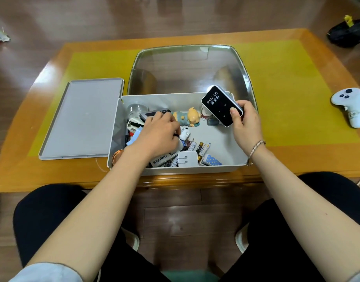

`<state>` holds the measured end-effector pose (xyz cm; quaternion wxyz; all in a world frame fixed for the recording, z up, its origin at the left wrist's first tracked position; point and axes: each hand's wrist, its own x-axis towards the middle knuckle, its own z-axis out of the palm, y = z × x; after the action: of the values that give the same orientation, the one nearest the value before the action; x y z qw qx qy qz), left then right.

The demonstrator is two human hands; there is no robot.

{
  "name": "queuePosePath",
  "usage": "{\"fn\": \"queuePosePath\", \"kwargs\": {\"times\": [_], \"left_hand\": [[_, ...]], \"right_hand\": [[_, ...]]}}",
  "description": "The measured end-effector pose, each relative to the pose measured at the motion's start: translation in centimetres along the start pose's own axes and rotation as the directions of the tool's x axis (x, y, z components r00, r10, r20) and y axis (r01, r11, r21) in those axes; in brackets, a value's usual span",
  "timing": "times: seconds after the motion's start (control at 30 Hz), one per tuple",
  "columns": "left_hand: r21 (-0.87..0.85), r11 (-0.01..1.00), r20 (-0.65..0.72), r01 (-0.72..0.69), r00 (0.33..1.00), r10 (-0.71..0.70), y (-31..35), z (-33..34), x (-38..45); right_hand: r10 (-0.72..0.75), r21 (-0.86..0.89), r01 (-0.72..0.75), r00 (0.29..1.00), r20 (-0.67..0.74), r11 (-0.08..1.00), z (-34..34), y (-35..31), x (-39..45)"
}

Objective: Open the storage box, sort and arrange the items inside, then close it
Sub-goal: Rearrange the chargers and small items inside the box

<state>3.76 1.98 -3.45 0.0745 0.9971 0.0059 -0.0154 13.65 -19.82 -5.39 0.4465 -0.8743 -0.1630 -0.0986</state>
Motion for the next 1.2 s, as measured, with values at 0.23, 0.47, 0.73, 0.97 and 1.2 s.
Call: {"fn": "queuePosePath", "kwargs": {"times": [0.23,0.47,0.73,0.97,1.2], "left_hand": [[0.005,0.987,0.055,-0.161,0.985,0.161,2.8,1.9,1.7],[0.087,0.985,0.177,-0.147,0.976,0.13,2.5,2.8,1.6],[0.087,0.984,0.139,-0.155,0.98,0.142,1.9,2.8,0.8],[0.08,0.989,0.181,-0.128,0.977,0.111,2.6,2.9,0.7],[0.078,0.987,0.246,-0.137,0.962,0.114,3.0,2.6,0.4]], "right_hand": [[-0.004,-0.006,0.004,1.0,0.001,1.0,0.0,0.1,0.0],[-0.012,-0.033,0.013,1.0,0.021,0.999,0.0,0.1,0.0],[-0.014,-0.039,0.015,0.999,0.033,0.999,-0.1,-0.1,0.0],[-0.156,-0.134,0.161,0.987,0.05,0.978,-0.8,-0.4,0.0],[-0.217,-0.274,0.277,0.948,0.232,0.921,-1.7,-0.4,0.6]]}}
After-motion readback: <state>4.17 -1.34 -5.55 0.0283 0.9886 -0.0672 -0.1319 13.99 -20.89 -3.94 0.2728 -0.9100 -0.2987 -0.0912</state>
